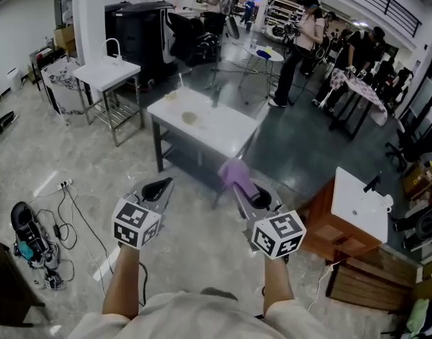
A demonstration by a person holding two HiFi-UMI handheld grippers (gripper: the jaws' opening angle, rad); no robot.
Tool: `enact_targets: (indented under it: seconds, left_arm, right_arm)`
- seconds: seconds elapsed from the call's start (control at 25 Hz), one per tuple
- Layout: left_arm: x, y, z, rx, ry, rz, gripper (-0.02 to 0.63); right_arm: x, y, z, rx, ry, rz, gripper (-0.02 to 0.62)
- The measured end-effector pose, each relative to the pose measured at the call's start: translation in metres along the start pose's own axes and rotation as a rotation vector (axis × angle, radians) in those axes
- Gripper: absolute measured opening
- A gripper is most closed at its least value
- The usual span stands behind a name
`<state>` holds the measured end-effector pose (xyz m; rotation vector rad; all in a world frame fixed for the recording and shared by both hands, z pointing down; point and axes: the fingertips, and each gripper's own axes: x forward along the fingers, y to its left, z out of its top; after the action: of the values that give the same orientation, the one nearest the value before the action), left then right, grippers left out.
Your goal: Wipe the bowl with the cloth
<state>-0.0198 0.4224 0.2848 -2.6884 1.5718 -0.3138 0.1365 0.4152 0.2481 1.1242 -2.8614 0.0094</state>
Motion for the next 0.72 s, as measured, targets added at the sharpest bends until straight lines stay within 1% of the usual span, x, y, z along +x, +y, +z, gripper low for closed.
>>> enact_targets:
  seconds: [0.2,0.36,0.56,0.72]
  left_arm:
    - [-0.002,0.019,-0.009,0.016,0.018,-0.005,0.000]
    - [0.006,0.038,-0.013,0.032,0.021,0.003,0.000]
    - [0.034,0.062,-0.023,0.058,0.035,0.019,0.000]
    - [0.074,0.086,-0.025,0.063,0.021,0.034,0.000]
  right_arm:
    - [0.016,0.011,-0.002,0.000,-0.002,-0.006,0.098]
    - [0.036,0.008,-0.004,-0.003,0.006,-0.008,0.098]
    - [0.068,-0.010,-0.009,-0.017,0.015,0.002,0.098]
    - [0.102,-0.047,-0.016,-0.003,0.015,0.000,0.099]
